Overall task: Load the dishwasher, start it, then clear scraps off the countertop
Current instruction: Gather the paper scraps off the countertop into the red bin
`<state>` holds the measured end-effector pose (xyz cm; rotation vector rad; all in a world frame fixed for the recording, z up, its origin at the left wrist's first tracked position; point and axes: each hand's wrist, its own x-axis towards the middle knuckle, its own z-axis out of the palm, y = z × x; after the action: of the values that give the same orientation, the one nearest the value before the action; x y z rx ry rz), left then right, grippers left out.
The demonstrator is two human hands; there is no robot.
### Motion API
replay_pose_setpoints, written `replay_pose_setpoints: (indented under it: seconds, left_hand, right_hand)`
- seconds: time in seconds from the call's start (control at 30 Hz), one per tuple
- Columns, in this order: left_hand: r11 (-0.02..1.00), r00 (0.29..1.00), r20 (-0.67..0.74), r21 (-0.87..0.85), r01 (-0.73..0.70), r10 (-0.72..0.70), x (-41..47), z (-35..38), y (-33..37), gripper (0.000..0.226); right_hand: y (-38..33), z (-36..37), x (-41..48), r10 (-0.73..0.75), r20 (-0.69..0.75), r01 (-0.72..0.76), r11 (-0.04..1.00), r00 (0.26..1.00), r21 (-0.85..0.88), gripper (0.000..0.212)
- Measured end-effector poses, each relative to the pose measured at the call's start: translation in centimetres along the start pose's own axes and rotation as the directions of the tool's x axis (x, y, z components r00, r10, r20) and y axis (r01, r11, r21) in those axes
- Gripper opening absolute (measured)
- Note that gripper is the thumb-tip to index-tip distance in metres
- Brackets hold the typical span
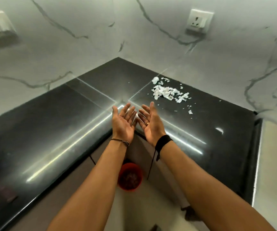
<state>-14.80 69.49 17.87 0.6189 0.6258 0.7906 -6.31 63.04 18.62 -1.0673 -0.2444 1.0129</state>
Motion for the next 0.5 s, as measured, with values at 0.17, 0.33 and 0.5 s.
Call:
replay_pose_setpoints:
  seconds: [0.17,0.33,0.5]
  left_hand:
    - [0.998,0.993,0.106,0.048,0.038,-0.043,0.8,3.0,-1.4,0.07]
    - [0.99,0.979,0.172,0.105,0.096,-0.113,2.6,5.9,-4.4,0.07]
    - [0.976,0.962,0.2,0.148,0.16,-0.188,4.9,9.2,-8.4,0.07]
  right_hand:
    - [-2.3,-2.4,-0.4,-0.094,-0.07,0.094,0.995,0.993,0.008,0.056]
    - [-4.5,-6.2,-0.3,-0.152,-0.152,0.154,0.988,0.977,0.006,0.052]
    - [-6.2,-10.8,1.4,-0.172,-0.245,0.185,0.982,0.954,0.03,0.043]
